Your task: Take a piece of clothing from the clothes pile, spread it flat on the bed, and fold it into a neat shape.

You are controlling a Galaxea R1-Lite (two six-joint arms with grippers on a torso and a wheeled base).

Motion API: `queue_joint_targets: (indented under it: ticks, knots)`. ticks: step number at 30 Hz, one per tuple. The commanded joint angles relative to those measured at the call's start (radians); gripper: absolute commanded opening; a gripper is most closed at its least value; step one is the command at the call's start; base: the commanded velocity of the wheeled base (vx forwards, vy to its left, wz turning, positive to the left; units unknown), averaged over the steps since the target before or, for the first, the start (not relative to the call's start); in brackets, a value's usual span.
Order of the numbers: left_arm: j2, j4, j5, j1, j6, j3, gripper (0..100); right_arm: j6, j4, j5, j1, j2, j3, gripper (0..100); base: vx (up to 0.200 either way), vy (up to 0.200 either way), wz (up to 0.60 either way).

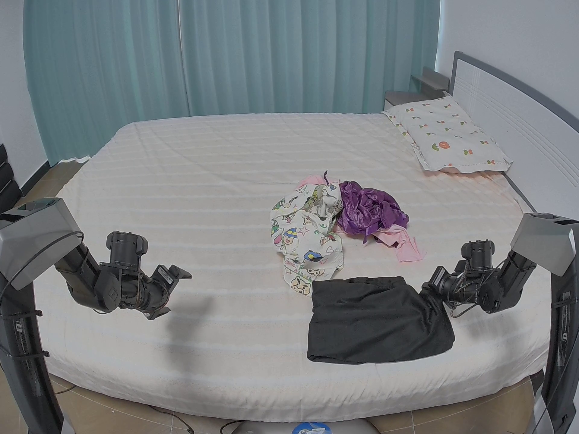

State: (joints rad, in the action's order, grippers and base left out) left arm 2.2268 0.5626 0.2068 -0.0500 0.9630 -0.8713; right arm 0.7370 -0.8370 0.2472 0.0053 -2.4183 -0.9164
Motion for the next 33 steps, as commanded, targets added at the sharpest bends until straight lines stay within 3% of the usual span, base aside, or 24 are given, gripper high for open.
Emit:
queue_joint_targets:
  ticks: [1, 6, 12, 15, 16, 20, 24, 29, 33]
  knots:
    - [0.001, 0.000, 0.000, -0.001, 0.000, 0.000, 100, 0.013, -0.005, -0.002, -0.016, 0.042, 0.017, 0, 0.000, 0.000, 0.00]
    - [0.001, 0.000, 0.000, -0.001, 0.000, 0.000, 100, 0.007, -0.007, -0.003, -0.028, 0.067, 0.057, 0, 0.000, 0.000, 0.00]
    - [0.001, 0.000, -0.001, -0.001, 0.000, 0.000, 100, -0.010, -0.045, -0.089, -0.039, 0.068, 0.099, 0, 0.000, 0.000, 0.00]
    - [0.001, 0.000, -0.001, -0.001, 0.000, 0.000, 100, -0.084, -0.042, -0.115, -0.047, 0.074, 0.143, 0, 0.000, 0.000, 0.00]
    - [0.001, 0.000, -0.001, -0.001, 0.000, 0.000, 100, -0.114, -0.036, -0.128, -0.054, 0.073, 0.149, 100, 0.000, 0.000, 0.00]
    - [0.001, 0.000, -0.001, -0.001, 0.000, 0.000, 100, -0.136, -0.033, -0.169, -0.067, 0.061, 0.146, 100, 0.000, 0.000, 0.00]
    - [0.001, 0.000, -0.001, -0.001, 0.000, 0.000, 100, -0.126, -0.040, -0.158, -0.074, 0.070, 0.131, 100, 0.000, 0.000, 0.00]
    - [0.001, 0.000, -0.001, -0.001, 0.002, 0.000, 100, -0.107, 0.006, -0.082, -0.051, 0.025, 0.047, 100, 0.000, 0.000, 0.00]
    - [0.001, 0.000, -0.001, -0.001, 0.002, 0.000, 100, -0.093, 0.078, -0.069, -0.013, -0.044, -0.055, 100, 0.000, 0.000, 0.00]
